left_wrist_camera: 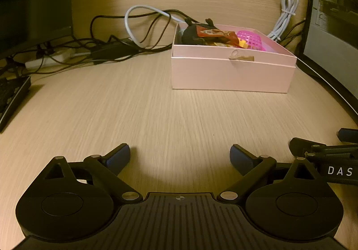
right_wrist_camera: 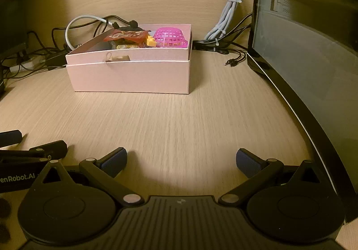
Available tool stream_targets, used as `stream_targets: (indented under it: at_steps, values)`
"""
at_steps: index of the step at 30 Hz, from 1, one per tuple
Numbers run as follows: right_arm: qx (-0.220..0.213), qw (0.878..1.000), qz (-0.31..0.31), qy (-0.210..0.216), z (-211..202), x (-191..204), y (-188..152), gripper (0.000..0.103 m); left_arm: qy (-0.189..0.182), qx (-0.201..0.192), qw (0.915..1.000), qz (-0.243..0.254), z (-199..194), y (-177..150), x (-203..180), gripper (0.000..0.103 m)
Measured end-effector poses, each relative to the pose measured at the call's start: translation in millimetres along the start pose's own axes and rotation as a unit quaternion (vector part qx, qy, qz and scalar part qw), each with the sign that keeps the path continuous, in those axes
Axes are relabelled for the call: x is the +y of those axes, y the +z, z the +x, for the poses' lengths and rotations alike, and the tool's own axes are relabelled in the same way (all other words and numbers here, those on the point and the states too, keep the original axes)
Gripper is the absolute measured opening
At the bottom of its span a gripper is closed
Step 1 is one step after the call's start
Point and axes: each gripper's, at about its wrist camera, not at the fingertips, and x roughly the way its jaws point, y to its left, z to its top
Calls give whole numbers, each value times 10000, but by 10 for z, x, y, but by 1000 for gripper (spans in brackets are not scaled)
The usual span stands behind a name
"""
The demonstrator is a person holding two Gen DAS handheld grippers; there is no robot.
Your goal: Organize objects
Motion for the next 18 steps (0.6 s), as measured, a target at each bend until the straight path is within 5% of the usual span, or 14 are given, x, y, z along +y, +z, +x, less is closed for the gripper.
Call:
stream_targets:
  at_steps: [18]
  values:
    - [7, 10000, -3, -1, -1, -3, 12, 103, -3, -9, 10000, -5, 10, -3, 1, 99]
